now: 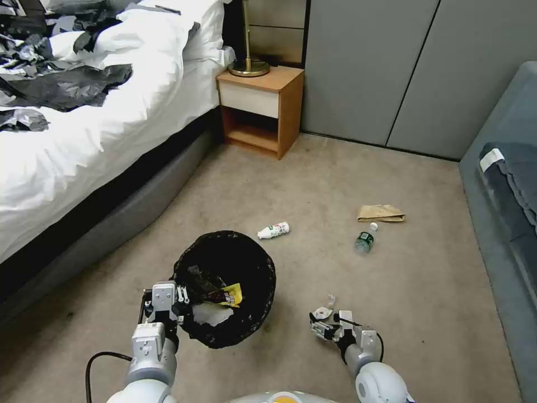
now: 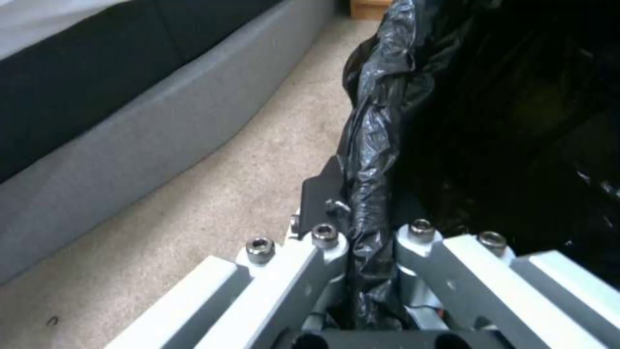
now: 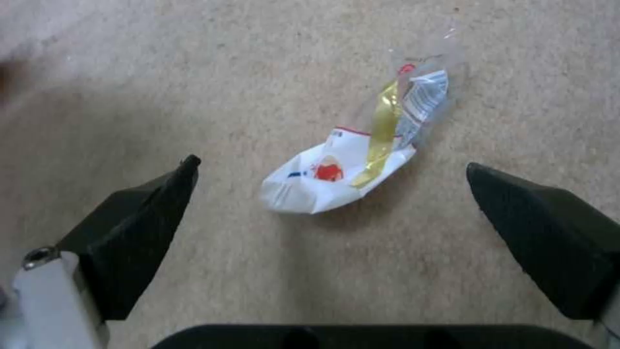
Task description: Pick up the trash bin, then pick up the garbage from the floor and place it into the trash bin.
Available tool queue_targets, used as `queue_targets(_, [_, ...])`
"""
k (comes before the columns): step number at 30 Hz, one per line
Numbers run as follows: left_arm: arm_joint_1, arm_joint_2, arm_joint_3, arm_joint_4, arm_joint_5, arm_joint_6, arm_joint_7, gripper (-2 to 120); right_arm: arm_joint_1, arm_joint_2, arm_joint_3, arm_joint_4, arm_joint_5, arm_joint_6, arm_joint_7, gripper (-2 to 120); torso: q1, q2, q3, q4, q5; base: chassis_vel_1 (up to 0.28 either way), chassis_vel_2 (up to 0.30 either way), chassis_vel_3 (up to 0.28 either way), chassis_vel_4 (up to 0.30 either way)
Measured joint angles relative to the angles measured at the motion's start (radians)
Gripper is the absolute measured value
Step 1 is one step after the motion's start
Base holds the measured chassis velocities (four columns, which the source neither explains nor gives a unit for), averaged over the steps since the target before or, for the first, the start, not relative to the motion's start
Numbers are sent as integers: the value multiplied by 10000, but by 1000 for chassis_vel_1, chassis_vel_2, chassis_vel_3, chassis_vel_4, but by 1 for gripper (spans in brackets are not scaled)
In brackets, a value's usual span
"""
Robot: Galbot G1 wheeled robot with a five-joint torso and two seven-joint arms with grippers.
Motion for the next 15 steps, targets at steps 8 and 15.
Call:
queue_targets(8, [53,-16,46,14,59,-42,9,1,362,193,252,-489,234,33,67,100,1,0,0,0,0,0,0,0,0])
queue_targets(15, [78,-27,45,14,84,-55,12,1,570,243,317,-880,266,185,46,100,1,0,0,0,1,0,0,0,0])
